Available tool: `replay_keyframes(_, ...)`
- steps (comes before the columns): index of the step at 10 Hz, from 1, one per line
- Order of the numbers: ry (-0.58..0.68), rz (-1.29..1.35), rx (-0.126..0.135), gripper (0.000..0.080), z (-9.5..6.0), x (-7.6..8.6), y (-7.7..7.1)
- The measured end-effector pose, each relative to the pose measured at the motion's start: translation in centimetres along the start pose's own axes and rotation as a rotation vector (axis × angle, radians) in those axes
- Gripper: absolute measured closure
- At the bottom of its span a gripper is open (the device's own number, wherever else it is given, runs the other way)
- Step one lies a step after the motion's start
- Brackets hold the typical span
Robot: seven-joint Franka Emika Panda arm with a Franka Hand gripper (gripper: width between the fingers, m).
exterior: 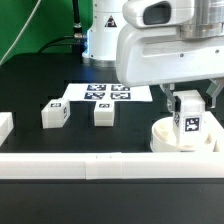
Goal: Assemble stool
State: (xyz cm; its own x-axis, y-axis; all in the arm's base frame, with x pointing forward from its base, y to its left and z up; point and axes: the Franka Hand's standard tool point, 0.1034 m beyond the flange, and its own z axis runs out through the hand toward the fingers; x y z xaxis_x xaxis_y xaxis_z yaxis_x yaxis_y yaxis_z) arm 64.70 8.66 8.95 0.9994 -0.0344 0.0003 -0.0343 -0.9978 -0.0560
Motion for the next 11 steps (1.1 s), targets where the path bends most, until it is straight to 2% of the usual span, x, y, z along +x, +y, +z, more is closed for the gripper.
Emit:
replay_keyframes(1, 0.006, 0.104, 0.003, 0.0462, 0.0, -0.1, -0.2)
replay_keyframes(3, 0.023, 0.396, 0.024, 0.0462, 0.0, -0.1, -0.6)
replay_keyframes(4, 0.023, 0.412, 0.026, 0.0462, 0.0, -0.1, -0.6)
replay_keyframes(8, 0.003, 0.681, 0.061, 0.0462, 0.0, -0.2, -0.9)
replay_keyframes(9, -0.003, 0.799, 0.087, 0.0462, 0.0, -0.3, -0.8)
replay_keyframes(11, -0.016, 1.041, 0.114, 0.0462, 0.2, -0.7, -1.4)
